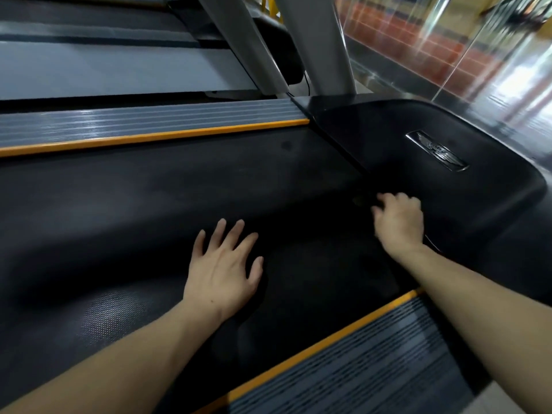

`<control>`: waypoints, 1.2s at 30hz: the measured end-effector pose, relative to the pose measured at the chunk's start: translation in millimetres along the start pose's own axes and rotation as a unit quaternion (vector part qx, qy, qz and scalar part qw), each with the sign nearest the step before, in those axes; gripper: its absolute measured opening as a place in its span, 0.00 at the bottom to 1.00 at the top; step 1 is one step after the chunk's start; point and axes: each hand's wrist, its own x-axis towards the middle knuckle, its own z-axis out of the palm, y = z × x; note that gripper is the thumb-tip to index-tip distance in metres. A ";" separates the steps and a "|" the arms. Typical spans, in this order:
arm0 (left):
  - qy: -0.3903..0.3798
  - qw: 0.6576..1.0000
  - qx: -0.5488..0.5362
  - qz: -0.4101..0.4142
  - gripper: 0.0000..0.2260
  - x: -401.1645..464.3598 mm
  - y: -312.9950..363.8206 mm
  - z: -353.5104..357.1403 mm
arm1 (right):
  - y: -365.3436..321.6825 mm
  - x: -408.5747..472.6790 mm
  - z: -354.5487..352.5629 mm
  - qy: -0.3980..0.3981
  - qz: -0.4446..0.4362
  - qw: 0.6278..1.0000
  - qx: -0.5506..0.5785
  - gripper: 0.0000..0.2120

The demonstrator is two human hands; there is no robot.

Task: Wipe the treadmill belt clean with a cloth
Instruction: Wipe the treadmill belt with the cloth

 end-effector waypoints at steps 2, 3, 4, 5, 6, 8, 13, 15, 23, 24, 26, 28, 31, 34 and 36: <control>0.008 1.000 0.004 -0.002 0.26 -1.4 0.0 4.4 | -3.6 -5.9 5.4 -0.003 0.059 0.998 0.026 0.16; 0.007 1.000 0.006 -0.001 0.26 -1.0 0.0 5.1 | -15.2 -13.2 4.7 -0.010 0.072 0.996 0.047 0.16; 0.006 1.000 0.008 0.000 0.26 -0.5 0.2 4.5 | -30.5 -23.2 2.6 -0.016 0.070 0.995 0.069 0.15; 0.005 1.000 0.009 0.000 0.26 -0.9 0.3 3.8 | -47.7 -36.6 -1.0 -0.022 0.053 0.994 0.089 0.15; 0.005 1.000 0.010 0.000 0.26 -1.2 0.3 3.4 | -65.2 -52.1 -4.9 -0.023 0.023 0.994 0.106 0.14; 0.005 1.000 0.010 -0.002 0.27 -1.9 0.5 2.4 | -97.8 -85.1 -13.2 -0.015 -0.057 0.990 0.125 0.14; 0.030 1.000 0.002 -0.003 0.25 -5.2 1.1 0.2 | -100.3 -97.4 -20.9 -0.048 -0.207 0.968 0.137 0.15; 0.036 0.999 0.001 0.000 0.24 -4.8 1.0 -0.6 | -63.6 -65.9 -14.9 -0.063 -0.155 0.981 0.098 0.14; 0.038 0.999 -0.008 0.026 0.23 -3.1 3.2 -3.3 | -35.2 -55.1 -15.6 -0.062 0.071 0.992 0.079 0.14; 0.036 0.999 -0.007 0.026 0.23 -3.3 3.3 -3.2 | -52.3 -69.3 -19.4 -0.062 0.037 0.993 0.093 0.14; 0.037 0.999 -0.009 0.025 0.23 -4.1 1.9 -2.5 | -77.7 -98.3 -24.8 -0.066 -0.051 0.989 0.121 0.14; 0.042 0.999 -0.014 0.025 0.22 -4.8 1.0 -2.3 | -83.5 -117.0 -29.2 -0.079 -0.129 0.977 0.149 0.14; 0.039 0.999 -0.013 0.024 0.23 -4.4 1.4 -2.1 | -58.4 -90.6 -26.2 -0.087 -0.167 0.976 0.110 0.14; 0.044 0.999 -0.012 0.023 0.23 -4.2 2.3 -1.7 | -8.3 -43.3 -20.7 -0.080 -0.057 0.994 0.037 0.13; 0.049 0.999 -0.011 0.022 0.23 -3.2 2.7 -0.6 | 18.0 -24.8 -18.8 -0.069 0.000 0.998 -0.002 0.14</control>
